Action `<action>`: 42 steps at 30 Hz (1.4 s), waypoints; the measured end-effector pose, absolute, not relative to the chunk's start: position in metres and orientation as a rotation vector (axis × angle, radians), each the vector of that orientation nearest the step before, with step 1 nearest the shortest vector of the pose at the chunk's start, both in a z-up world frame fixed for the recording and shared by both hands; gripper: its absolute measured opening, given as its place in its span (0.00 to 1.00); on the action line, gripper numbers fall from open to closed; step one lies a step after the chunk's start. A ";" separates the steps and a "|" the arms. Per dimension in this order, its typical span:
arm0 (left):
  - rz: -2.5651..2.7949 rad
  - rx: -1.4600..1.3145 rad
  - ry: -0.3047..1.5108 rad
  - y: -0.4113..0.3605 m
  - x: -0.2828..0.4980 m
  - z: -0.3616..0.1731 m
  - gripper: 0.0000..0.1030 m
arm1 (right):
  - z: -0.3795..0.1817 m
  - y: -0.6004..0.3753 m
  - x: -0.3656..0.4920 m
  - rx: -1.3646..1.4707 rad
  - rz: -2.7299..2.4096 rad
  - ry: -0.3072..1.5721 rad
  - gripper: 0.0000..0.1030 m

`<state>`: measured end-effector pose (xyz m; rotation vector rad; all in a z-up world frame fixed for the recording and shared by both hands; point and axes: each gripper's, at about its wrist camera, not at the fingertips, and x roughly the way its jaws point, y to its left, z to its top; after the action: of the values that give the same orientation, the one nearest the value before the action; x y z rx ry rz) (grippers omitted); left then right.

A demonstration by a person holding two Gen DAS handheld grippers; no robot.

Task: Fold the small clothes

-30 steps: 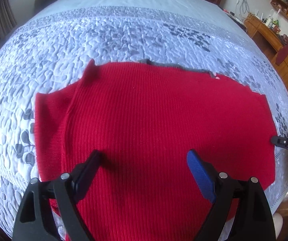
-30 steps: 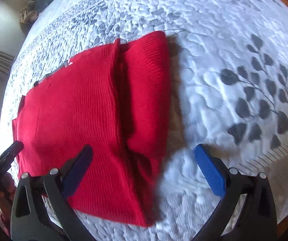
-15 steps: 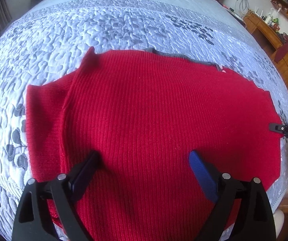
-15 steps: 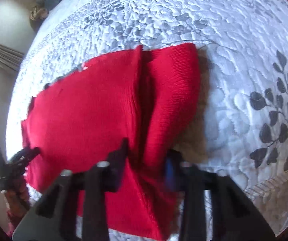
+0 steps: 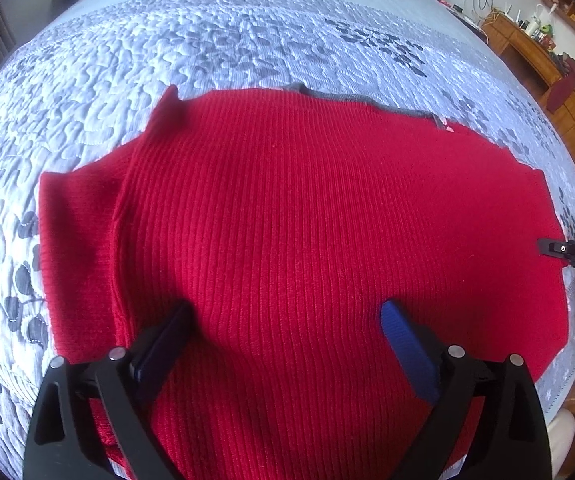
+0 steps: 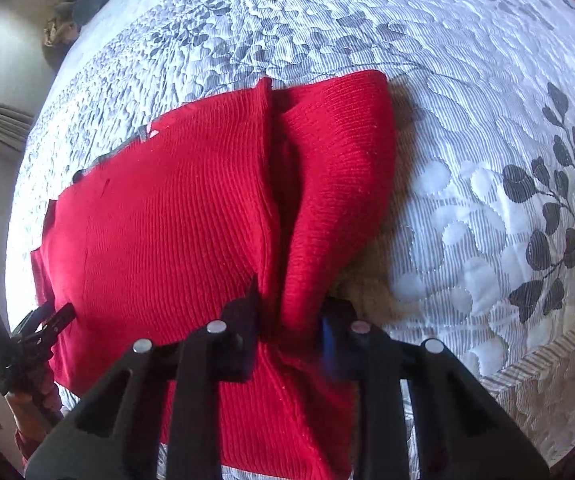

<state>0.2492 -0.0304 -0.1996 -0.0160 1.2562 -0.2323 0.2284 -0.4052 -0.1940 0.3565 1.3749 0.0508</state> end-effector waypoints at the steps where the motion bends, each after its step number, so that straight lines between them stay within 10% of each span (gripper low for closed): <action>1: -0.233 -0.014 1.258 -0.031 0.249 -0.200 0.94 | -0.193 -0.404 0.229 0.350 0.040 1.379 0.22; 20: -0.253 -0.092 1.208 0.035 0.256 -0.155 0.88 | -0.092 -0.272 0.254 0.080 0.097 1.315 0.20; 31: -0.361 -0.288 1.208 0.051 0.255 -0.163 0.88 | -0.123 -0.156 0.261 -0.095 0.226 1.372 0.21; 42: -0.343 -0.355 1.189 0.062 0.257 -0.145 0.88 | -0.093 -0.155 0.231 -0.069 0.363 1.284 0.66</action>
<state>0.2574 0.0621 -0.1450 -0.3555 1.1891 -0.3427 0.2312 -0.1554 -0.0933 -0.0693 1.2842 0.3625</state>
